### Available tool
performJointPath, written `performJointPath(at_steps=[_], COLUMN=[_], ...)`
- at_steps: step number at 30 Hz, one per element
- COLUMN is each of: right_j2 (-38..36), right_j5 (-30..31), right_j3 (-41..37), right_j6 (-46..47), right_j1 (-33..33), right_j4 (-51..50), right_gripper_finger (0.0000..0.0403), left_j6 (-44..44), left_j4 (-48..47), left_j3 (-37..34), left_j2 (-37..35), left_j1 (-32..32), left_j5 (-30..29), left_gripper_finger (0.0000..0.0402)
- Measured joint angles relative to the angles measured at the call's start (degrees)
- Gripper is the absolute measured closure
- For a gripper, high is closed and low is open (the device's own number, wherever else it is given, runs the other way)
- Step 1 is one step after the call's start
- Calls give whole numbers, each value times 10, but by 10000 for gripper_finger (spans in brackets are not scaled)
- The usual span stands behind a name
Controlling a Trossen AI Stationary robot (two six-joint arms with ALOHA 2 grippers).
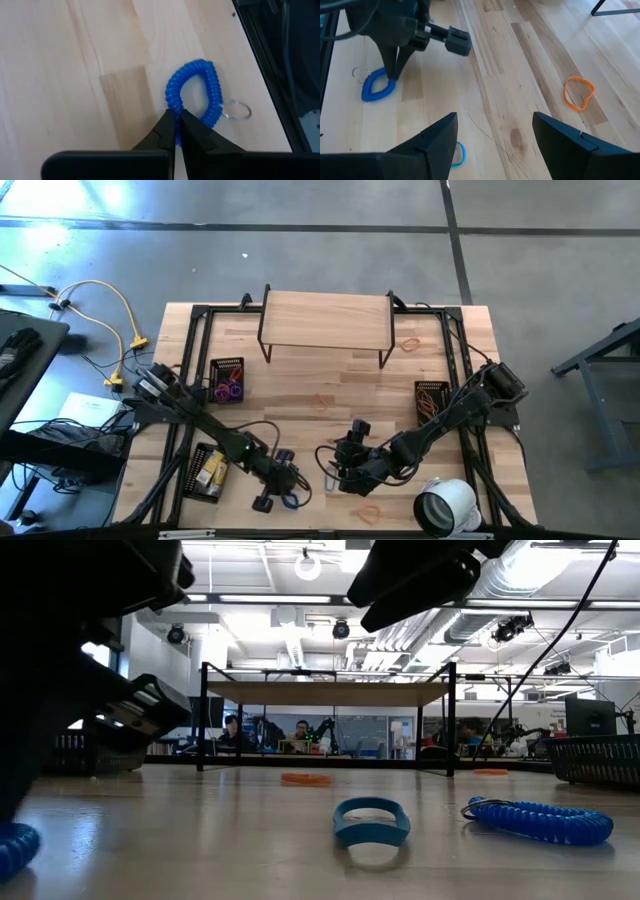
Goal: Pick & Place Office Desk Supplies
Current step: Put the right blue spring keychain into the top left black bin
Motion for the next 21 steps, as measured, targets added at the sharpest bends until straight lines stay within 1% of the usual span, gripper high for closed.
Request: performJointPath(at_steps=[2,6,13,17,21], right_j2=[0,0,0,0,0], right_j5=[0,0,0,0,2], right_j3=[0,0,0,0,0], right_j6=[0,-2,-2,-2,-2], right_j1=[0,0,0,0,0], right_j4=[0,-2,-2,-2,-2], right_gripper_finger=[156,156,156,156,156], left_j6=[0,0,-1,-9,-39], left_j4=[-17,-51,-131,-173,-270], left_j3=[0,-1,12,22,38], left_j2=[-9,-29,-74,-112,-172], left_j1=[-2,-9,-28,-35,-35], left_j5=[-2,-25,-109,-148,-194], left_gripper_finger=[399,399,400,400,400])
